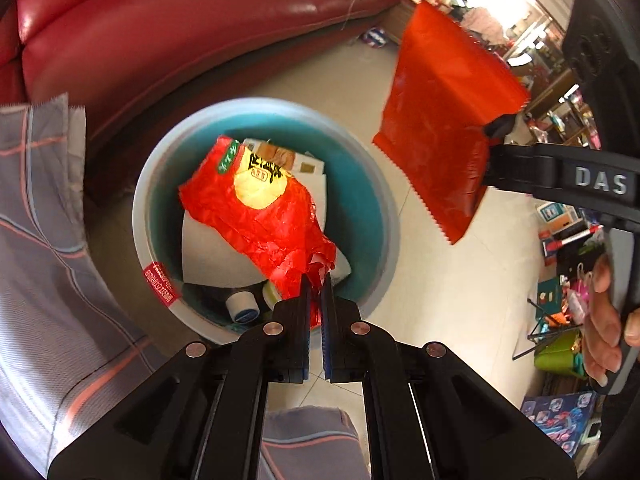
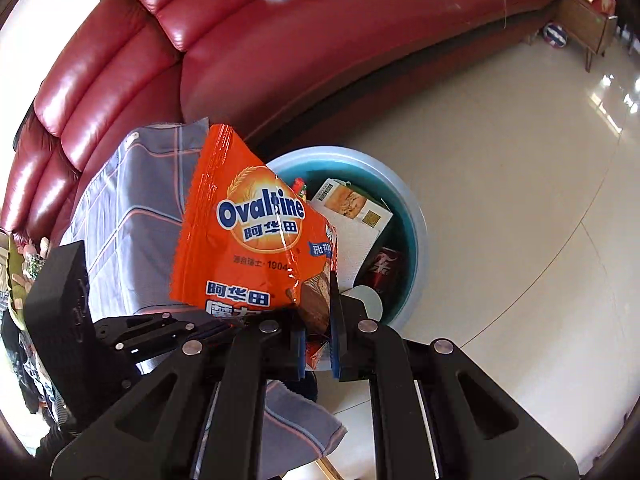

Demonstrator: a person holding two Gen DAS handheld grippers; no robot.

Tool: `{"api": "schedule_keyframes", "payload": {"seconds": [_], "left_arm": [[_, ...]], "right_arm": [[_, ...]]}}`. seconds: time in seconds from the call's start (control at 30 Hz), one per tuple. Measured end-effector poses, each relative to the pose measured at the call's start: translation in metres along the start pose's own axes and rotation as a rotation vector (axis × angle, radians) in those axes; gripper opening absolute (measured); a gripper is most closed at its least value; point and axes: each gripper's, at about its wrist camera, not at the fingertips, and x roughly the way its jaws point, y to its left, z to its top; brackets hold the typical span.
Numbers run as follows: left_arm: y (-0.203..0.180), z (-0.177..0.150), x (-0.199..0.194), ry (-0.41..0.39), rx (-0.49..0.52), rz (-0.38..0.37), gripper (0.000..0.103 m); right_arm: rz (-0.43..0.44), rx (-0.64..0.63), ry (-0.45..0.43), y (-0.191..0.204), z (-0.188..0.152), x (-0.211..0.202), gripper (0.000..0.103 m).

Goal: Collect trash
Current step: 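Carry the red bag and Ovaltine packet over the teal bin and release both, then move both open tools back to the cloth toward the egg and green packet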

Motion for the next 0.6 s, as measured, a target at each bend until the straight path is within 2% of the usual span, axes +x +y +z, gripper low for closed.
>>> {"api": "schedule_keyframes", "payload": {"seconds": [0.07,0.1,0.13,0.17,0.2,0.33,0.4,0.43,0.6], "left_arm": [[0.007,-0.001,0.007,0.015,-0.032,-0.003,0.012],[0.011,-0.002,0.010,0.021,-0.046,0.001,0.031],[0.012,-0.004,0.008,0.016,-0.052,0.010,0.043],[0.012,-0.005,0.006,0.000,-0.054,0.024,0.060],[0.012,-0.007,0.001,-0.024,-0.051,0.036,0.066],[0.011,-0.011,-0.015,-0.050,-0.047,0.023,0.077],[0.011,-0.013,-0.024,-0.077,-0.045,0.035,0.090],[0.012,-0.014,-0.026,-0.087,-0.046,0.036,0.093],[0.020,-0.016,-0.036,-0.085,-0.075,0.033,0.095]], "right_arm": [[0.000,-0.001,0.009,0.001,0.002,0.005,0.008],[0.000,-0.001,0.013,0.000,0.003,0.007,0.008],[0.000,-0.001,0.016,-0.001,0.002,0.010,0.008],[0.001,-0.002,0.018,0.000,0.003,0.011,0.008],[0.003,-0.003,0.019,0.001,0.003,0.012,0.008],[0.013,-0.006,0.025,0.002,0.003,0.015,0.008],[0.016,-0.010,0.027,0.002,0.004,0.016,0.008],[0.020,-0.012,0.030,0.003,0.004,0.017,0.008],[0.024,-0.039,0.057,0.009,0.005,0.026,0.012]]}}
